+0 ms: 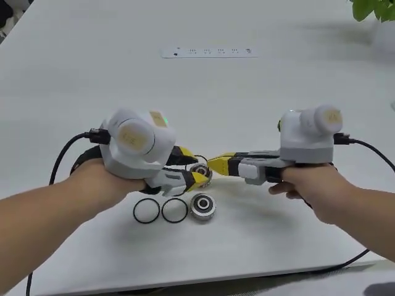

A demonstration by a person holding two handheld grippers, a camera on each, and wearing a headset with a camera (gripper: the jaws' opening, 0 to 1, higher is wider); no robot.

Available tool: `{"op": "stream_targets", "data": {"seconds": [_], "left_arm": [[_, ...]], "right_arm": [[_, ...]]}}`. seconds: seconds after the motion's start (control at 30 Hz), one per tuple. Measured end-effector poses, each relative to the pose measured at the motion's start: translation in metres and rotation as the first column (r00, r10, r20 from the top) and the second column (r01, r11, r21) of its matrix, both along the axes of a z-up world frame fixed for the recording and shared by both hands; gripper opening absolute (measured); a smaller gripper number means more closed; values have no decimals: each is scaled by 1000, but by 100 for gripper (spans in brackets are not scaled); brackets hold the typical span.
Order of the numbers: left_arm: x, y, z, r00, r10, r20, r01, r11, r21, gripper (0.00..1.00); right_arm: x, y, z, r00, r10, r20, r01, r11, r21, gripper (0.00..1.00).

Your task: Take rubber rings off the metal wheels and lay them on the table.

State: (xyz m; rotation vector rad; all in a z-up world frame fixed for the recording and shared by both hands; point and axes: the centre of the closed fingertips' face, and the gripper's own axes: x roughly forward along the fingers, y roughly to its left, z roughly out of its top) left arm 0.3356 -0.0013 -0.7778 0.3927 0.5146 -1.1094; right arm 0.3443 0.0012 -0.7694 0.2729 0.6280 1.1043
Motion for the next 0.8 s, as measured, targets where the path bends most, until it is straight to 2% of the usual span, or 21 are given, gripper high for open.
{"op": "stream_targets", "data": {"seconds": [0.47, 0.8], "left_arm": [[-3, 10, 15, 1000, 12, 17, -11, 999, -31, 32], [-3, 25, 27, 998, 38, 41, -36, 998, -46, 40]], "right_arm": [[3, -2, 8, 1000, -10, -2, 10, 1000, 27, 0], [3, 0, 13, 1000, -6, -6, 6, 999, 40, 0]]}}
